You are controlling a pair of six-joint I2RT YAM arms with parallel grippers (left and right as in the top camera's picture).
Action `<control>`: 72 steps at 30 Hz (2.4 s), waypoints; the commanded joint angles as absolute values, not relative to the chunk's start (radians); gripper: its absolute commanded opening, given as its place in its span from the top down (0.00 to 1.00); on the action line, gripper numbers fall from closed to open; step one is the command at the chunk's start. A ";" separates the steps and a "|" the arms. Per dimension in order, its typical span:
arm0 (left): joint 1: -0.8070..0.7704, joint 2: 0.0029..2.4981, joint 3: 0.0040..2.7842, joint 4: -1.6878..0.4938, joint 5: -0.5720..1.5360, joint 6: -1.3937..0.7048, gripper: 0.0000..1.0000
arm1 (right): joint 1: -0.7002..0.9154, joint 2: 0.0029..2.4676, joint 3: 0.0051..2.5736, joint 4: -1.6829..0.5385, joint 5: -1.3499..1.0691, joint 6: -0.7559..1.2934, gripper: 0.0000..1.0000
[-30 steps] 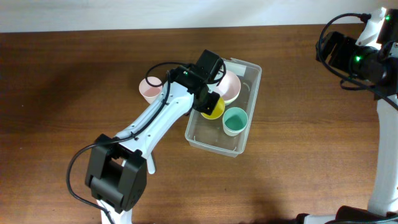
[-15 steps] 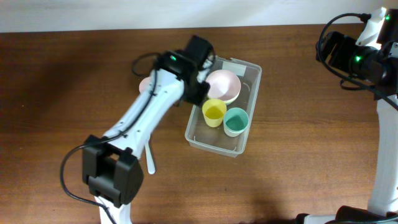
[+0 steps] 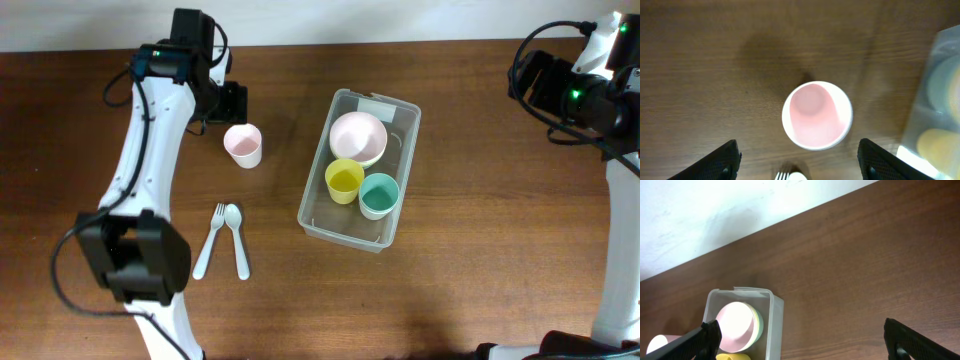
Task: Pack container
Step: 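Release the yellow cup and move the left gripper to the pink cup, then grasp the pink cup and lower it into the container, then release the pink cup and raise the left arm away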
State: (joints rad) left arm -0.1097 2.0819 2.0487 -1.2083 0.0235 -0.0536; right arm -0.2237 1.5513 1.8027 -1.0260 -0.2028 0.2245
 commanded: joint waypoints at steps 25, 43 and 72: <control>-0.179 2.181 2.328 -1.514 0.064 -0.059 0.99 | -0.224 1.551 1.805 -1.026 -0.202 0.218 0.01; -0.529 2.083 2.150 -1.377 0.064 -0.007 0.99 | -0.224 1.551 1.805 -1.026 -0.201 0.218 0.01; -0.378 2.062 2.340 -1.534 0.066 -0.015 0.46 | -0.224 1.551 1.805 -1.026 -0.201 0.218 0.01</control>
